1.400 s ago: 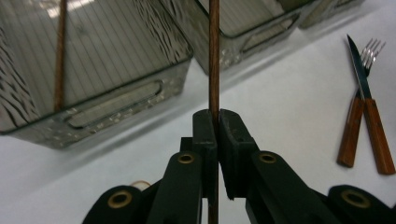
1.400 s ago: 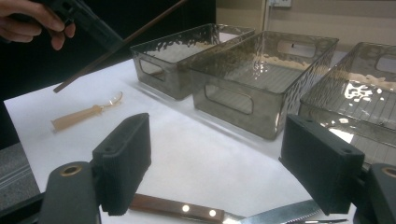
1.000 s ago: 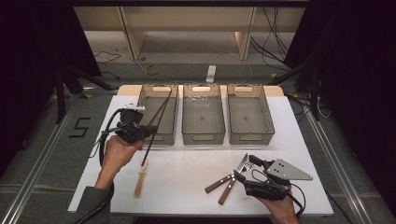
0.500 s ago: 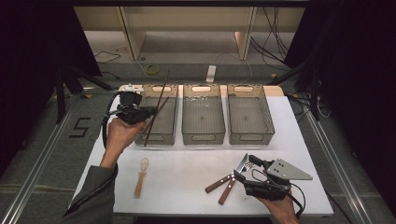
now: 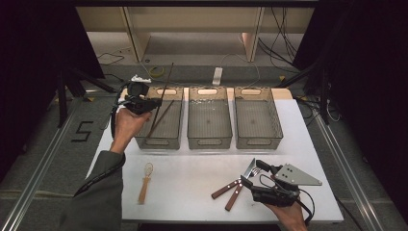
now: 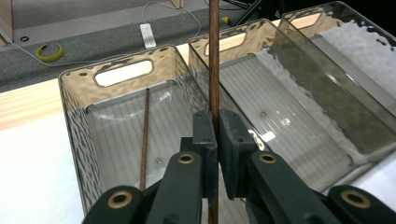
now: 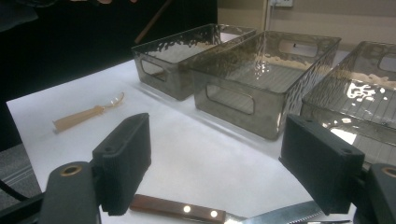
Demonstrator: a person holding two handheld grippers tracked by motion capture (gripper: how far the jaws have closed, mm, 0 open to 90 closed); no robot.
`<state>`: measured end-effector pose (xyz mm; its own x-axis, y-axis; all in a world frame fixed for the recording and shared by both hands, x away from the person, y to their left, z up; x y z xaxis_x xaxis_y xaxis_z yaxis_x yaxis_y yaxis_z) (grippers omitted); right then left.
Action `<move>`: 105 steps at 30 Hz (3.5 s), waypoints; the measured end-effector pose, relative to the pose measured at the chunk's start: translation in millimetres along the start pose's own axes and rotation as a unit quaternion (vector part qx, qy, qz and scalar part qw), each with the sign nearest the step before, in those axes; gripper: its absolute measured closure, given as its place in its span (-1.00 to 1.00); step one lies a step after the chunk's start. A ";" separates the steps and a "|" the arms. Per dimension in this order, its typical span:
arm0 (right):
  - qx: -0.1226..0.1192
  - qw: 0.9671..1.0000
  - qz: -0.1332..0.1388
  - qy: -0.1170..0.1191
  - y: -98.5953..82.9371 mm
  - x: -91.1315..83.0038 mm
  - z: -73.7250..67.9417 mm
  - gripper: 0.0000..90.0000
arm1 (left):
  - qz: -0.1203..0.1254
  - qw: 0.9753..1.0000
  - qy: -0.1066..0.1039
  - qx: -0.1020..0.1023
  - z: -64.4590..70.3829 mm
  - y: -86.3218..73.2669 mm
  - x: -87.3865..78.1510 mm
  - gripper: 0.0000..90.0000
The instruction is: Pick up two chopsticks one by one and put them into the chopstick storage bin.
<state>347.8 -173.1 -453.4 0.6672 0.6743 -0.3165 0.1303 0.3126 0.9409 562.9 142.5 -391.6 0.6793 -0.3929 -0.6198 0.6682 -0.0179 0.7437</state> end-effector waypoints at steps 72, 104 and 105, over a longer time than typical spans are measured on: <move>-0.001 1.000 0.002 0.004 0.2 0.3 -0.9 -0.45 | -0.021 0.998 0.060 -0.015 -47.1 -39.6 41.6 0.35; -0.004 1.000 0.003 0.004 1.6 -0.8 -2.3 -0.45 | -0.041 0.998 0.043 -0.035 -21.6 -73.4 -34.6 -0.62; -0.004 1.000 0.002 0.004 1.6 -0.8 -2.5 -0.45 | -0.047 0.997 0.045 -0.032 -21.1 -76.8 -34.8 -0.62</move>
<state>345.6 -171.5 -451.9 0.6625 0.6803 -0.3134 0.1212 0.3156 0.9411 494.3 176.9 -432.5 0.6357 -0.3084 -0.7077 0.7460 0.0096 0.6659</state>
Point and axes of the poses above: each handheld gripper's, and its own axes: x roughly forward along the jaws, y roughly out of its top, z roughly to its right, the point moved 9 cm from there along x, roughly forward along the jaws, and after that the axes turned 12 degrees about -x, right-handed, at the moved point
